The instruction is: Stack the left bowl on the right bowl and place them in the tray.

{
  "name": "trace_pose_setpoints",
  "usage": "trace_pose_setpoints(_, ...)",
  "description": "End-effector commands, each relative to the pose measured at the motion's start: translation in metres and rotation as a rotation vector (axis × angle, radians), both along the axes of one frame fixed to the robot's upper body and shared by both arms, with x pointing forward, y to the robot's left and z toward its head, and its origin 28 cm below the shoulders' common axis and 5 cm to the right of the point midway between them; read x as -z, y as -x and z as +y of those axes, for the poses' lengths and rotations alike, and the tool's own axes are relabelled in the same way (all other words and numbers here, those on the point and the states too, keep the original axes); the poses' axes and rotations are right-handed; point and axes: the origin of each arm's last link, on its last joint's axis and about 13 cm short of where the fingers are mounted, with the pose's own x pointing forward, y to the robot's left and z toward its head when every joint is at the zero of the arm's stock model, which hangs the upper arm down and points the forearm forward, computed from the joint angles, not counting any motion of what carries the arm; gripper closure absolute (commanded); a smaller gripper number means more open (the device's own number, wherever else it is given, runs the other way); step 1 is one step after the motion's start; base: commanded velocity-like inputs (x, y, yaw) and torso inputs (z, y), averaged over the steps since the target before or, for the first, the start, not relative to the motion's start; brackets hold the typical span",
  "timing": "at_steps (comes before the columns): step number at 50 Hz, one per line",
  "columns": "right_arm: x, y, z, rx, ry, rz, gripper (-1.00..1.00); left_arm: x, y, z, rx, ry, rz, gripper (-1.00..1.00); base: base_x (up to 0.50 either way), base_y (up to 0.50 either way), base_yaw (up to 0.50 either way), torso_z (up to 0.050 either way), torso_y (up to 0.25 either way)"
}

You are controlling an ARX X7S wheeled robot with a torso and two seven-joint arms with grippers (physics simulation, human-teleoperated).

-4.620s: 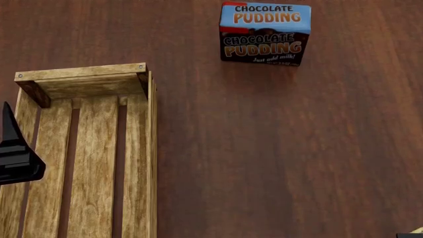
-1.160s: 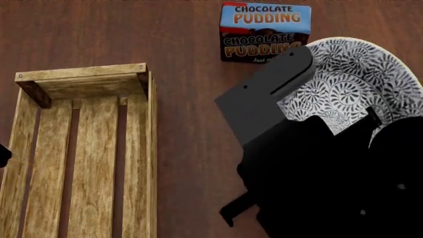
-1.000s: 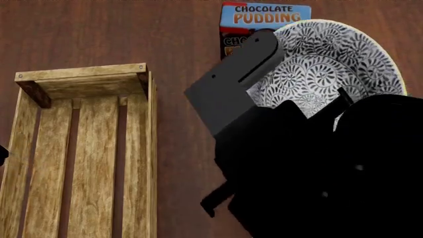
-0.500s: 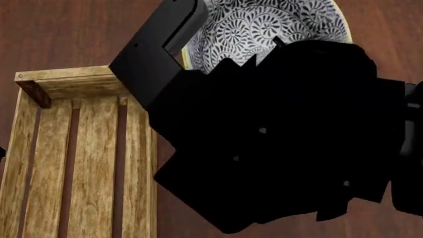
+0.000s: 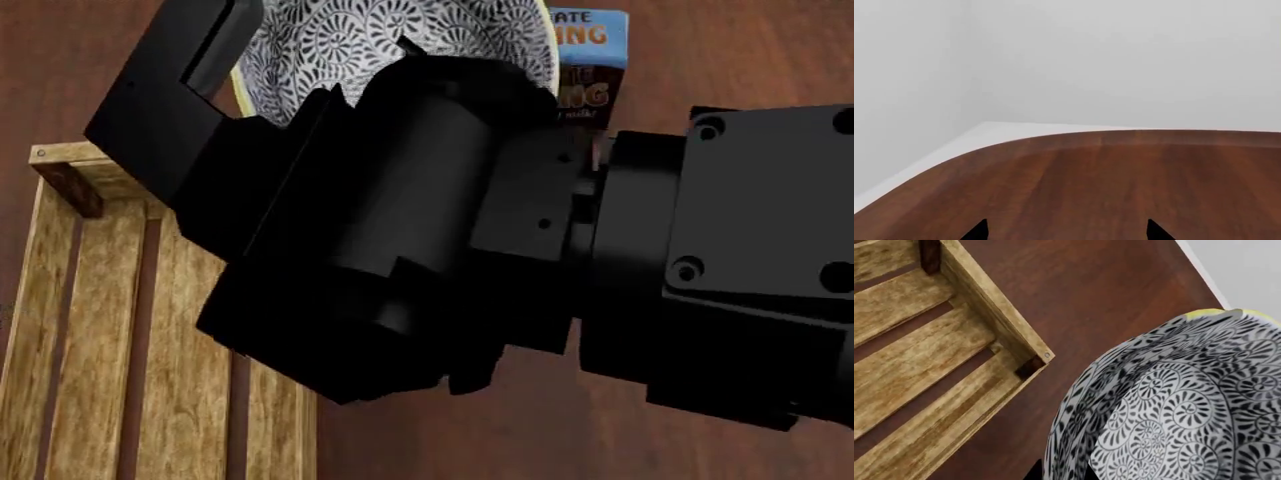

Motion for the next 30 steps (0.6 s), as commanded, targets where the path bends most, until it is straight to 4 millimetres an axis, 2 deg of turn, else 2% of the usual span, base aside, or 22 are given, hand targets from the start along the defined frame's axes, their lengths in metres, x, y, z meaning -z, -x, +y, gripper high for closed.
trace_pose_setpoints(1,0.001,-0.014,0.019,-0.052,0.072,-0.065,1.00,0.000,-0.001,0.007,-0.033,0.003,0.001,-1.00,0.00,0.00,0.00,0.000,0.000)
trace_pose_setpoints(15,0.005,-0.022,0.045,-0.150,0.075,-0.056,1.00,0.001,0.000,0.011,-0.058,0.002,0.009,-1.00,0.00,0.00,0.00,0.000,0.001)
trace_pose_setpoints(30,0.016,-0.025,0.052,-0.258,0.055,-0.043,1.00,0.000,0.000,0.013,-0.068,0.007,0.004,-1.00,0.00,0.00,0.00,0.000,0.001)
